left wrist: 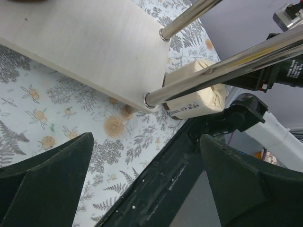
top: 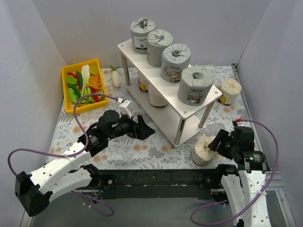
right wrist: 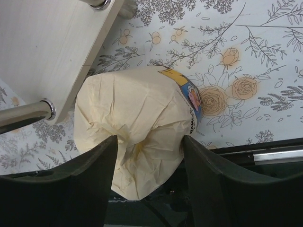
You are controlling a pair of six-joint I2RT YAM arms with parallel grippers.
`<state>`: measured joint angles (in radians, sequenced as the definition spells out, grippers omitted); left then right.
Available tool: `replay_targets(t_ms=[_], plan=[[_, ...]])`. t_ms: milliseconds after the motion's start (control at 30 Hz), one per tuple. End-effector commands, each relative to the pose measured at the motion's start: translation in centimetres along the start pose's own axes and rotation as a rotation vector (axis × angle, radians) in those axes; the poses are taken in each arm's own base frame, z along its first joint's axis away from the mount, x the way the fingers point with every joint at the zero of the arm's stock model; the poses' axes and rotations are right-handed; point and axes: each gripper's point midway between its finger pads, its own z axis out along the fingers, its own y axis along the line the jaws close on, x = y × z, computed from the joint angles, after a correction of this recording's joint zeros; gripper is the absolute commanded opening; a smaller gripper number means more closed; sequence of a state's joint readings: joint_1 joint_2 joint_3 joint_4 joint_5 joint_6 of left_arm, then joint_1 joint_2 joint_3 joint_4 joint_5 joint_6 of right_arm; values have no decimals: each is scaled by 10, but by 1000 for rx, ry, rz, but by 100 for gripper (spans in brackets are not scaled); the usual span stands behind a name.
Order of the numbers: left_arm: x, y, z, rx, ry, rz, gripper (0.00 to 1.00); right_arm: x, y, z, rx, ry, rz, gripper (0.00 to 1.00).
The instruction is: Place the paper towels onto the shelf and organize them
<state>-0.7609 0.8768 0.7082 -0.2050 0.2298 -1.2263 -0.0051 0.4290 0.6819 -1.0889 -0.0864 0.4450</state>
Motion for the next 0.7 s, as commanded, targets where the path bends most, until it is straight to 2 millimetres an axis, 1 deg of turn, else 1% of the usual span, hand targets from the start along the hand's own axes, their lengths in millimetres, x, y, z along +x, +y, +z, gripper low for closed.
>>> replay_targets(t_ms=[0,67,100,233,333,367,433,500,533,567,667], plan=[[9,-5,-7,5,36,-127,94,6,4,11,-47,38,-58,63],[12,7,-5,-43,11,-134,94,7,5,12,-52,50,-61,61],[20,12,-6,-49,17,-121,94,7,6,13,-52,56,-62,61],[21,17,-8,-65,5,-101,95,7,6,18,-58,70,-63,58],[22,22,-8,-100,11,-114,94,8,7,19,-62,82,-62,53],[25,25,-8,-115,20,-120,94,8,8,19,-68,78,-65,50],[25,26,-8,-119,23,-122,94,7,10,17,-82,70,-70,49],[25,26,-10,-122,16,-137,93,7,15,15,-111,77,-80,45],[22,29,-10,-144,-1,-145,93,9,18,14,-127,86,-98,43],[21,32,-11,-165,-6,-157,92,12,24,11,-166,108,-104,40],[12,34,-13,-202,-39,-195,92,19,32,6,-215,155,-107,34]])
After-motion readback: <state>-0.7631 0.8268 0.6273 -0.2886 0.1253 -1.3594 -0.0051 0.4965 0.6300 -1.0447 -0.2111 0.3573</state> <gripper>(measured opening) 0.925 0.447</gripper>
